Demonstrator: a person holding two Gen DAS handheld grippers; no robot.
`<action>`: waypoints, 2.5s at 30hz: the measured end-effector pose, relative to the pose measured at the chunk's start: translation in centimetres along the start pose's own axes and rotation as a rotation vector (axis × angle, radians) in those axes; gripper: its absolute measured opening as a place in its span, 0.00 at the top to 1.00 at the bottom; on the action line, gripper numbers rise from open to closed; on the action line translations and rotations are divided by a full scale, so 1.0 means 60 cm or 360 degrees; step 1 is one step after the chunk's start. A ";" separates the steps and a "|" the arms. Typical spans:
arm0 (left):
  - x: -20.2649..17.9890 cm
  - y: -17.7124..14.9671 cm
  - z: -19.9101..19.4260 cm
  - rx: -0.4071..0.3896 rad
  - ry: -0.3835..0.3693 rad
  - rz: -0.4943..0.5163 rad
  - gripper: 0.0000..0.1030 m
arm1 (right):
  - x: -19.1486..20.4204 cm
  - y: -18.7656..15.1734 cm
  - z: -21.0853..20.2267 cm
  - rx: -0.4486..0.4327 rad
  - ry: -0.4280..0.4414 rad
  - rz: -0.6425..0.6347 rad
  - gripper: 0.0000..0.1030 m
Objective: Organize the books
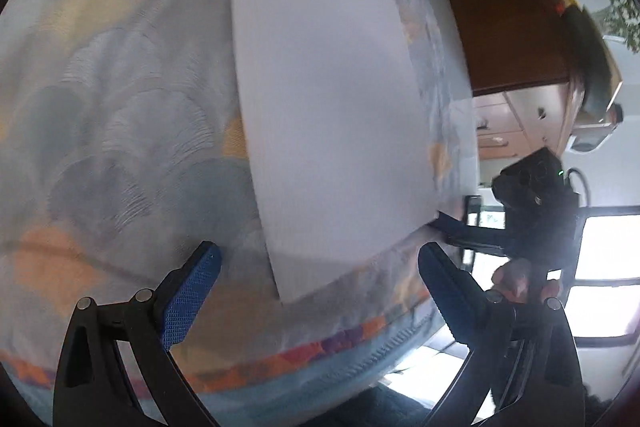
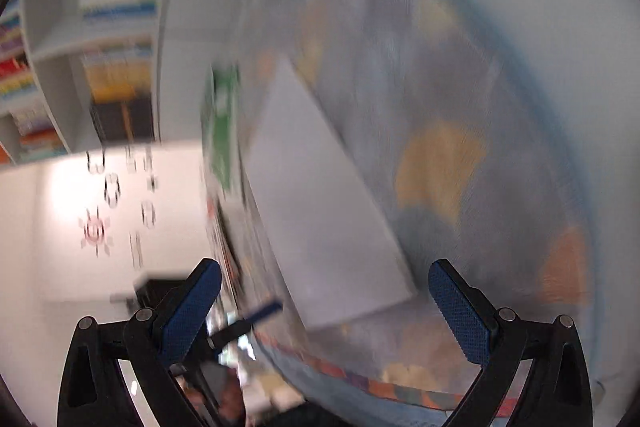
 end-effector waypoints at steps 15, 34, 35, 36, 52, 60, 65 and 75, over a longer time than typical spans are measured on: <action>-0.040 0.003 0.008 -0.0037 -0.0034 0.0085 0.01 | 0.037 0.034 0.048 0.0362 0.0100 -0.0030 0.00; -0.047 0.008 -0.039 -0.0092 -0.0378 -0.0085 0.38 | 0.089 -0.040 0.064 -0.0039 0.0575 0.0262 0.94; -0.050 0.010 -0.055 -0.0132 -0.0382 -0.0070 0.51 | 0.099 -0.041 0.060 -0.0056 0.0558 0.0219 0.94; -0.051 0.014 -0.072 -0.0185 -0.0357 -0.0056 0.55 | 0.104 -0.041 0.056 -0.0071 0.0537 0.0193 0.94; 0.039 0.032 -0.237 -0.0660 -0.0133 -0.0107 0.78 | 0.257 -0.091 0.119 -0.0079 0.0292 -0.0370 0.87; 0.149 0.039 -0.365 -0.0850 -0.0101 -0.0067 0.78 | 0.397 -0.111 0.210 -0.0064 0.0299 -0.0670 0.87; 0.271 0.054 -0.416 -0.0868 -0.0150 -0.0118 0.78 | 0.476 -0.111 0.310 -0.0051 0.0279 -0.0722 0.87; 0.475 0.055 -0.453 -0.0793 -0.0050 -0.0222 0.77 | 0.513 -0.160 0.536 -0.0017 0.0178 -0.0600 0.87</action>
Point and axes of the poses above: each gripper's, at about its wrist camera, not at the fingertips, and z roughly the way its jaws point, x to its left, y to its top, the point moved 9 cm from there along z, roughly the way its jaws point, and after that the axes turned 11 degrees about y, right-handed, at the moved point
